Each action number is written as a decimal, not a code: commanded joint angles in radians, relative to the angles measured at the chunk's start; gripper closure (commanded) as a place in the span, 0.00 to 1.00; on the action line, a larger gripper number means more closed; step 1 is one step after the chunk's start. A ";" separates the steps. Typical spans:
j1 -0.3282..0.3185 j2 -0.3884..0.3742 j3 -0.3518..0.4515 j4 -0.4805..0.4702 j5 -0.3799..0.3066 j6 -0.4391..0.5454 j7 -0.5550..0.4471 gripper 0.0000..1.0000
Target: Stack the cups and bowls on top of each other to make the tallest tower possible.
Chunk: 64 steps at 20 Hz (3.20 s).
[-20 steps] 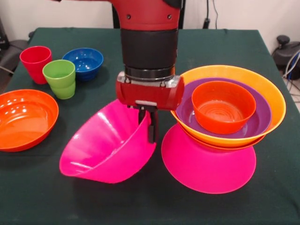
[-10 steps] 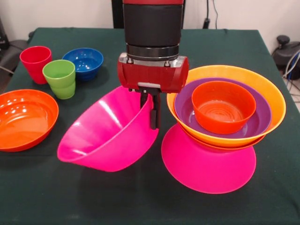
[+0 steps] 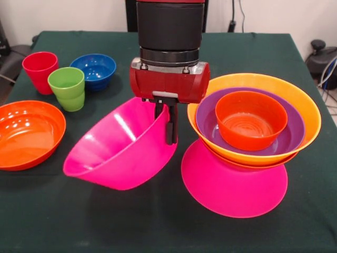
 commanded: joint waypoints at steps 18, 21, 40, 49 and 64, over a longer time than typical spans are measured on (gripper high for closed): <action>-0.052 -0.127 0.124 -0.225 -0.049 0.529 -0.434 1.00; -0.030 -0.138 0.127 -0.251 -0.030 0.582 -0.408 1.00; 0.153 -0.160 0.089 -0.268 0.059 0.602 -0.173 1.00; 0.285 -0.164 -0.008 -0.280 0.004 0.655 -0.094 1.00; 0.473 -0.224 -0.190 -0.130 -0.009 0.662 0.029 1.00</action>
